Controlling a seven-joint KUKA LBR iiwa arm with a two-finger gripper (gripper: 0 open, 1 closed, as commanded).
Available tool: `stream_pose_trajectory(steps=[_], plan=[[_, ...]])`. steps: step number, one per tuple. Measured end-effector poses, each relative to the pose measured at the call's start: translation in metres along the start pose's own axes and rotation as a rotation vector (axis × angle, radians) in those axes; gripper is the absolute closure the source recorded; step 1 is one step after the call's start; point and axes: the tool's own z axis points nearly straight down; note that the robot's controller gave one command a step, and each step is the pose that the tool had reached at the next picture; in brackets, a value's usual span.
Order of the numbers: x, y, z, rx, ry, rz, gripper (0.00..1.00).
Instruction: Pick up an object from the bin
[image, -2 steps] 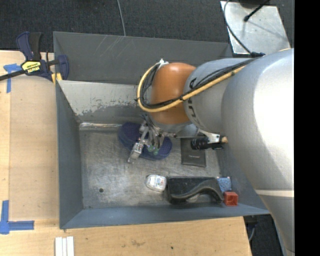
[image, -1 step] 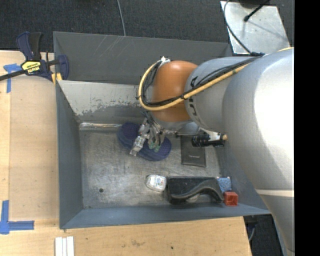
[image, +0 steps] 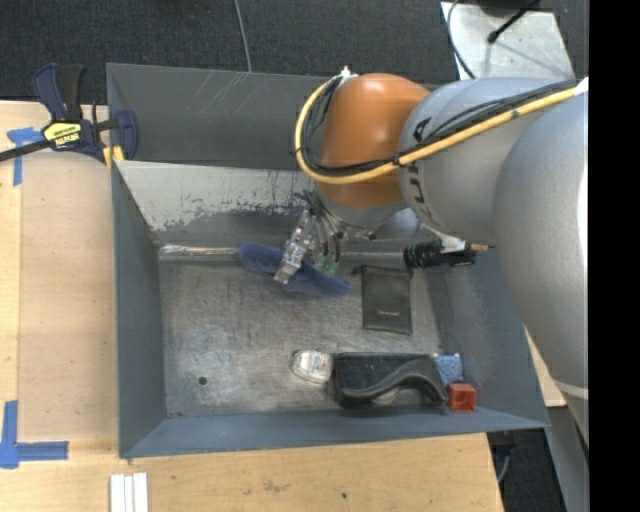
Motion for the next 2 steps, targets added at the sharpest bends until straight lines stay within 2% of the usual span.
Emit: stream_pose_trajectory(steps=[2], plan=[[-0.0024, 0.0004, -0.0163, 0.004, 0.005, -0.004, 1.0]])
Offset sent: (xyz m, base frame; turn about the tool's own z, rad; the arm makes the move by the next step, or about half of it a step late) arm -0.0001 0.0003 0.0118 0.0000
